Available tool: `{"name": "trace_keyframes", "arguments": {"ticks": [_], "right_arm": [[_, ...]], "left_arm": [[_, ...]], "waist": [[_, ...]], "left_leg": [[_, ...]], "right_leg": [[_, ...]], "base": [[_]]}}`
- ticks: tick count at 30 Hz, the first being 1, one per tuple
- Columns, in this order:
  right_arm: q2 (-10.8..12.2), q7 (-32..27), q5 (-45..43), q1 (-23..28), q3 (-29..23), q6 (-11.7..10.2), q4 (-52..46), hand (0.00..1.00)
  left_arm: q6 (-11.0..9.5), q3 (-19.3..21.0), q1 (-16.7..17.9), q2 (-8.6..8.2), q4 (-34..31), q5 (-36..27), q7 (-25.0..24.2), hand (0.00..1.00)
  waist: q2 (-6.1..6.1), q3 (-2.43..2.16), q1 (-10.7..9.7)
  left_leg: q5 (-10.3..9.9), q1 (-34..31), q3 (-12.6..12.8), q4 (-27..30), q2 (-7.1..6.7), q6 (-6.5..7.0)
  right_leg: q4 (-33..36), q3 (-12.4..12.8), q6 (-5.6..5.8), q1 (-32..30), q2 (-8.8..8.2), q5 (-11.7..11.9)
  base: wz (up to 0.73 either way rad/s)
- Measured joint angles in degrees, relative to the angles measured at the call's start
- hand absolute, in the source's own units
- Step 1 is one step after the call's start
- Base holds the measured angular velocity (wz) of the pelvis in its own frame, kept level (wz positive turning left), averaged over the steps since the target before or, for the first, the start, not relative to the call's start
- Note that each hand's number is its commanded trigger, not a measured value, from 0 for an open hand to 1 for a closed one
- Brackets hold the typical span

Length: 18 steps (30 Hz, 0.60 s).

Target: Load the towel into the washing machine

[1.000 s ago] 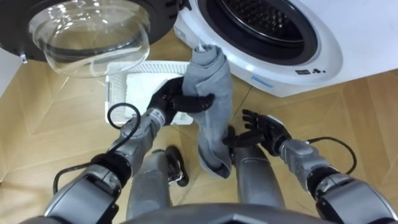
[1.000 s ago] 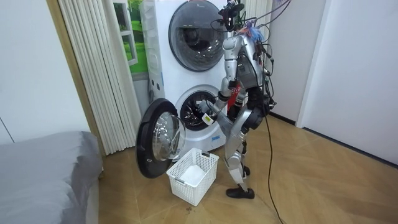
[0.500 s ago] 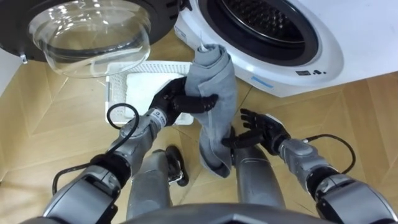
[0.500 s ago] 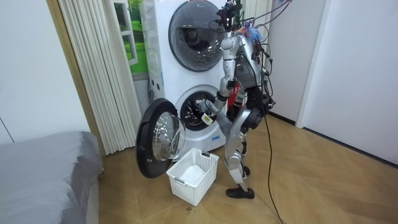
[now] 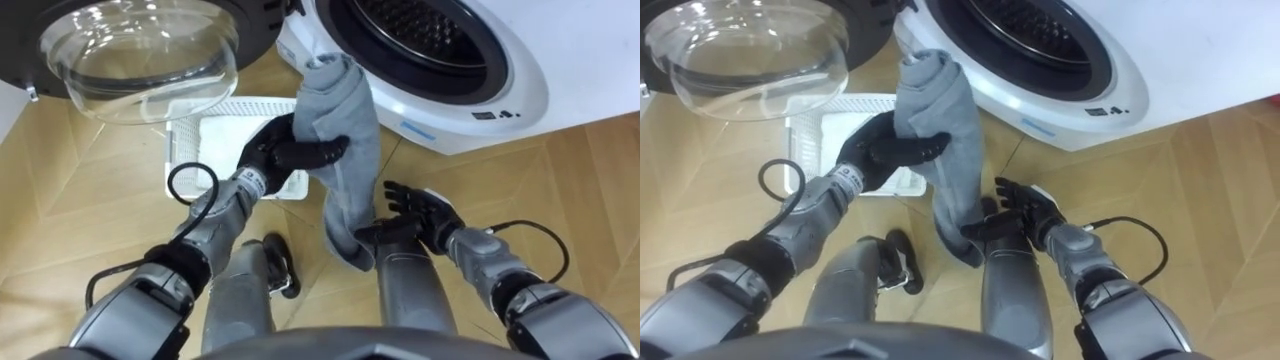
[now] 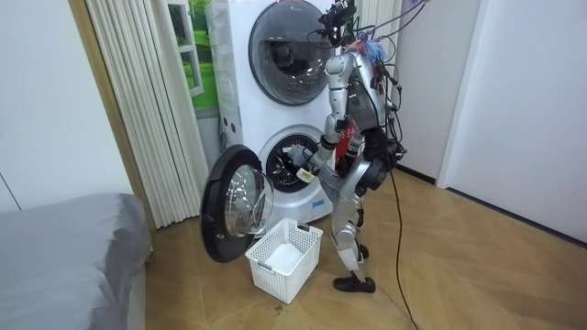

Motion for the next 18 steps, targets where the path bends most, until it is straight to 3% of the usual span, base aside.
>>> {"name": "trace_keyframes", "arguments": {"ticks": [6, 10, 13, 14, 16, 18], "right_arm": [[1.1, 0.2, -1.8, 0.3, -0.2, 1.5, -2.2, 0.00], [1.6, 0.4, -2.2, -0.2, -0.6, 3.4, -2.8, 0.00], [2.0, 0.5, -2.2, -0.2, -0.6, 4.4, -2.9, 0.00], [2.1, 0.5, -2.3, 0.0, -0.6, 4.6, -2.9, 0.18], [2.2, 0.5, -2.6, 0.0, -1.1, 5.0, -2.9, 1.00], [2.7, 0.5, -2.9, 0.3, -2.8, 5.7, -2.8, 1.00]], "left_arm": [[3.5, -0.2, 0.2, -0.42, 0.0, -6.3, -2.9, 1.00], [6.0, -1.1, 0.7, -0.46, 0.7, -15.4, -4.7, 1.00], [7.1, -1.1, 1.9, -0.41, 1.3, -19.0, -5.9, 1.00], [7.6, -1.1, 2.5, -0.41, 1.3, -20.3, -6.1, 1.00], [8.1, -1.1, 3.5, -0.41, 1.3, -21.6, -6.3, 1.00], [8.7, -1.1, 4.4, -0.41, 1.3, -22.7, -6.9, 1.00]], "waist": [[-0.24, -0.11, -0.5], [-0.49, -0.27, -0.6], [-1.11, -0.89, -0.5], [-1.39, -1.15, -0.5], [-1.50, -1.29, -0.5], [-1.53, -1.48, -0.4]], "left_leg": [[0.0, 0.0, -0.1, -0.1, 0.01, 0.01], [0.0, 0.0, -0.1, -0.1, -0.04, 0.01], [0.0, 0.2, -0.1, -0.2, -0.07, 0.00], [0.0, 0.3, -0.2, -0.2, -0.06, -0.03], [0.0, 0.5, -0.5, -0.2, 0.04, -0.06], [0.1, 1.0, -0.6, -0.7, 0.01, -0.14]], "right_leg": [[0.0, -0.1, 0.14, 0.0, -0.22, -0.1], [0.0, -0.1, 0.14, 0.0, -0.22, -0.1], [0.0, -0.2, 0.13, 0.1, -0.15, -0.1], [-0.3, -0.3, 0.09, 0.4, -0.07, -0.1], [-1.1, -0.6, -0.03, 0.9, 0.10, 0.2], [-2.0, -0.8, -0.01, 1.6, 0.21, 0.5]], "base": [[0.00], [0.00], [0.00], [0.00], [0.00], [0.00]]}}
